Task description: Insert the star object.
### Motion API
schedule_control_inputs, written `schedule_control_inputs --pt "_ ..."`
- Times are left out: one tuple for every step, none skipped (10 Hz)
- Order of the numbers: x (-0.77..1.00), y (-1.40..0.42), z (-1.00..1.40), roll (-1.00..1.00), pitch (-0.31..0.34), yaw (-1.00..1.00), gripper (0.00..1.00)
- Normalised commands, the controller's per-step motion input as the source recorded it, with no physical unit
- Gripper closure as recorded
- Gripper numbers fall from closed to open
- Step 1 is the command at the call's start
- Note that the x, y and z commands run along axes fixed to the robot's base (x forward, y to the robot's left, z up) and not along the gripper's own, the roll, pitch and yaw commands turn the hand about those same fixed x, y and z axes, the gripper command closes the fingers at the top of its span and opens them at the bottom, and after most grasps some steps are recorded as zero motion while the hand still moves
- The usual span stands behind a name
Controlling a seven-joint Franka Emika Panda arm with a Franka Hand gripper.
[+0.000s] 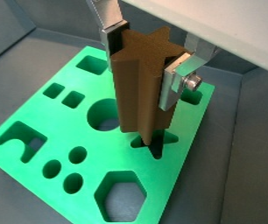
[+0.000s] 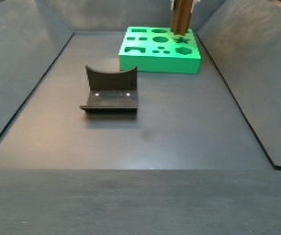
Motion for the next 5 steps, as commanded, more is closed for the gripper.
schedule_control_inputs --pt "0.00 0.05 -0.24 0.03 0.020 -0.04 1.00" --pt "0.00 0.02 -0.11 0.04 0.049 -0.03 1.00" --pt "-0.06 0.00 -0.15 0.11 0.036 -0.01 1.00" --pt "-0.07 0.00 -0.21 0.08 0.000 -0.02 1.00" --pt "0.00 0.00 -0.28 0.08 0.017 0.00 1.00"
